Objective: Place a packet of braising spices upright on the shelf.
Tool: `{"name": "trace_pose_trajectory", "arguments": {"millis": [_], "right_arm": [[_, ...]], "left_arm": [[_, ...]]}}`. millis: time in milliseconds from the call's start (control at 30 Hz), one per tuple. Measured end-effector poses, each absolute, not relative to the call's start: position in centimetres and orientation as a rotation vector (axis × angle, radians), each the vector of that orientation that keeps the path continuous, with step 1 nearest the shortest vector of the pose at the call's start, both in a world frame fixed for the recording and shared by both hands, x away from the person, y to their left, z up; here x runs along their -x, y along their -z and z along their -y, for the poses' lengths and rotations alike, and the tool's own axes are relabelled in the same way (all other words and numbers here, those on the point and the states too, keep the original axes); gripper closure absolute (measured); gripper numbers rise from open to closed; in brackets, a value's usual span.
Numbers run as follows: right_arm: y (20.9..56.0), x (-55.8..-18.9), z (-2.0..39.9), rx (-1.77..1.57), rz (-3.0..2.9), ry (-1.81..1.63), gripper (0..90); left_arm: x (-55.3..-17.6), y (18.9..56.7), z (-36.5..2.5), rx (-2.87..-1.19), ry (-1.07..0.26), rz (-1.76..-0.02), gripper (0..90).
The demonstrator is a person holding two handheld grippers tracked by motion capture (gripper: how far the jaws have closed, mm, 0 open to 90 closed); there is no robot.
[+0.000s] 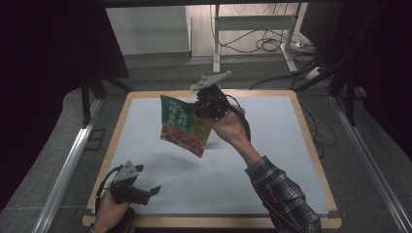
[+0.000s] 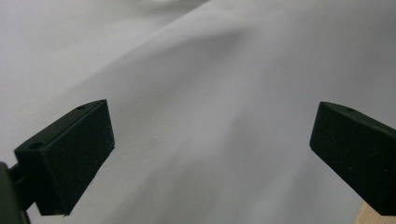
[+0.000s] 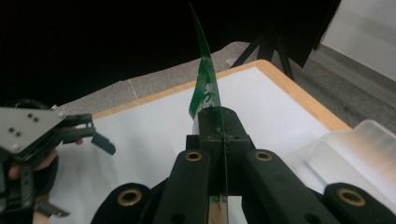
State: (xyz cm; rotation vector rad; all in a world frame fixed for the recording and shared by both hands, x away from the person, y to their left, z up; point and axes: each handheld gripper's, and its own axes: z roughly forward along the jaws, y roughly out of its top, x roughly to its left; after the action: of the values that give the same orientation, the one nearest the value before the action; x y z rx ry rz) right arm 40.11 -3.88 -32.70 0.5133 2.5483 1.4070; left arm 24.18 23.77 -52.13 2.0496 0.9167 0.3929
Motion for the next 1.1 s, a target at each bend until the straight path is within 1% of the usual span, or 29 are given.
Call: {"name": "trace_pose_trajectory", "arguments": {"millis": [667,1100], "right_arm": [[30.8,-44.9,1.1,-0.544,-2.472,-1.460,88.9],[29.0,-47.1,0.5,-0.561,-2.411,-1.483,88.8]], "left_arm": [[-24.2,52.2,-23.7,-2.053,-0.382,-0.913,0.0],[-24.1,52.3,-23.9,-2.060,-0.378,-0.912,0.0]]}}
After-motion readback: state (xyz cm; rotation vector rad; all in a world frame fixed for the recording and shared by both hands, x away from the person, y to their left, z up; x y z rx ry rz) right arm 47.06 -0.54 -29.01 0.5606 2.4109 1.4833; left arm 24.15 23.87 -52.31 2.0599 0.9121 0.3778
